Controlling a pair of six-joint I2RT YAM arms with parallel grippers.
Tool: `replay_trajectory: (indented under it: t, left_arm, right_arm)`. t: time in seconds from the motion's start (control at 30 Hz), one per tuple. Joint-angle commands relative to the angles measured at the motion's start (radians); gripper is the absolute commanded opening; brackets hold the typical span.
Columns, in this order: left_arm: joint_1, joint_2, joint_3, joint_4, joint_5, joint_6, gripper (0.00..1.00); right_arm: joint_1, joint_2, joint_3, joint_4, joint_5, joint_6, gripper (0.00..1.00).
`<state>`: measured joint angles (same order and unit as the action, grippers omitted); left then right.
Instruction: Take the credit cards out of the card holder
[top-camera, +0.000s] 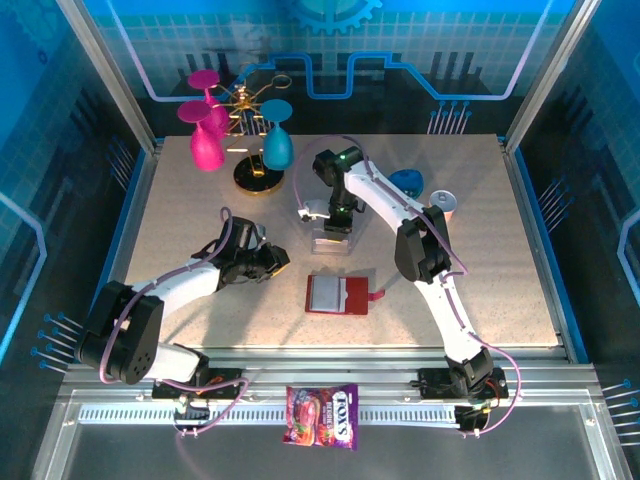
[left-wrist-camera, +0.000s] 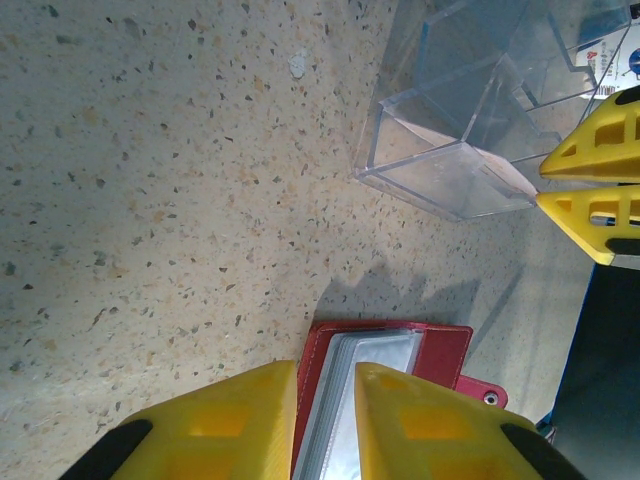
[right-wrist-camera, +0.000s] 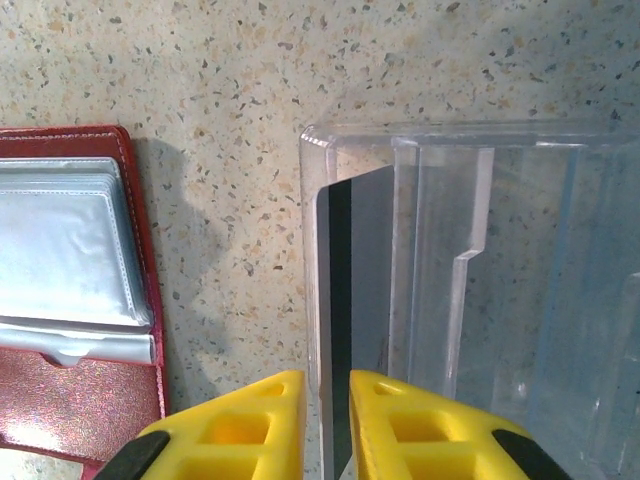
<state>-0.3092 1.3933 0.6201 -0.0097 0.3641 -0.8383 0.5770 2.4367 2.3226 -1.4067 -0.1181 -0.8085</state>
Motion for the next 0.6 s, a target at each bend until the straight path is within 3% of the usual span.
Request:
replay_trajectory:
  t: [0.0, 0.4, 0.57]
  left_arm:
    - [0.011, 0.006, -0.005, 0.007, 0.03, -0.002, 0.23]
    - [0.012, 0.014, -0.003, 0.004, 0.028, -0.004, 0.22]
    - [0.012, 0.013, -0.003, 0.0, 0.029, -0.002, 0.22]
  right_arm:
    - [0.007, 0.032, -0.009, 0.003, -0.036, 0.011, 0.19]
    - [0.002, 0.037, 0.014, -0.017, -0.072, 0.002, 0.0]
    - [-0.003, 0.04, 0.043, -0.034, -0.084, -0.007, 0.0]
